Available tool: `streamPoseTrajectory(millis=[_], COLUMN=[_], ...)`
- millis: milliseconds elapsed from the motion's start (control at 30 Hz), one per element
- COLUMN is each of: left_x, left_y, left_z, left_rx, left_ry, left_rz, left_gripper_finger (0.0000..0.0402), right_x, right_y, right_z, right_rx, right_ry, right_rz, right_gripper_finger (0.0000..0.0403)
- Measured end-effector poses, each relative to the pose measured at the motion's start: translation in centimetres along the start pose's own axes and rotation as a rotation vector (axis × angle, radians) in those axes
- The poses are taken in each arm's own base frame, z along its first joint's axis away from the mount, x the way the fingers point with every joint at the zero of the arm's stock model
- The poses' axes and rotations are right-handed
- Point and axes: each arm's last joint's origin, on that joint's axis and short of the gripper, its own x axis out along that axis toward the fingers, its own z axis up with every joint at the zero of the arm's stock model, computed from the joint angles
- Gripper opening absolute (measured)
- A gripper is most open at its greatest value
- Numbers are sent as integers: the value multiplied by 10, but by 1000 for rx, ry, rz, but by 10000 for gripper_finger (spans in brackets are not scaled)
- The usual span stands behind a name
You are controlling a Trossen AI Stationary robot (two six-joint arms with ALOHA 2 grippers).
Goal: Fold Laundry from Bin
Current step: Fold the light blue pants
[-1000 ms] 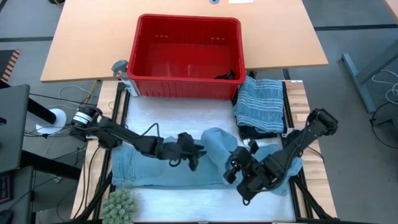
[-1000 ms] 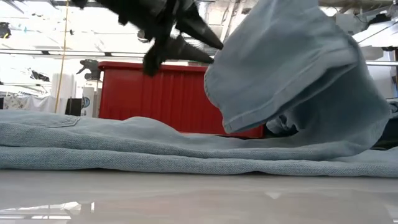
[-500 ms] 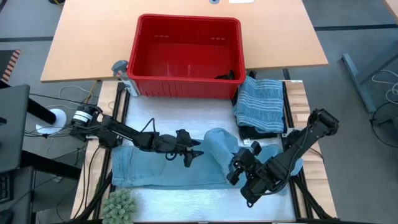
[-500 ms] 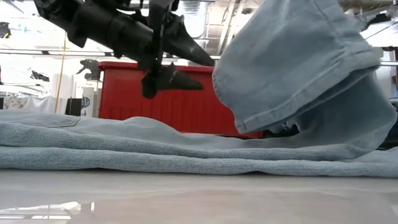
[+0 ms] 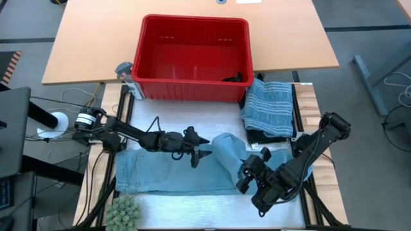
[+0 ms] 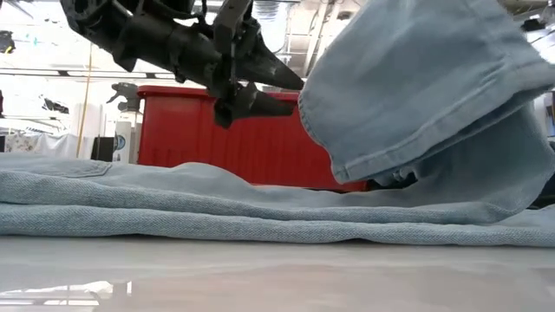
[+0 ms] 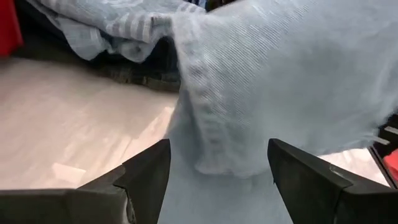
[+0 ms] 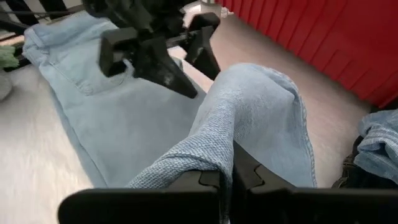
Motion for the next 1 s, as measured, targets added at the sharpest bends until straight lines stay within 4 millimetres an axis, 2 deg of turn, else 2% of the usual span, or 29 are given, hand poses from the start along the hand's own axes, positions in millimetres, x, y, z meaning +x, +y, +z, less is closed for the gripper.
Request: streamPoseTrajectory(millis=[100,233,433,733,833,1000], left_x=[8,21,28,48,49,50], left_y=[8,10,6,-1,-5,-2], left_z=[-7,-17,-17,-21,-19,-23], left_rx=[-15,-86,-118,-118,-104,-149], left_ry=[22,9,-67,-19,-16,25], left_rz=[-11,-128,-232,-396,-421,-363], left_gripper_finger=[257,256,256,253,234,195], right_x=[-4,-7,-10,-11,-11,-12], right_y=[-1,-3,-7,-8,-9,-8], right_z=[1,4,10,11,10,10], right_rx=[5,10,11,8,1,-2], right_ry=[-19,-45,-68,-77,-77,-81], right_rz=[8,8,12,9,5,9], right_gripper_finger=[25,25,25,25,25,25])
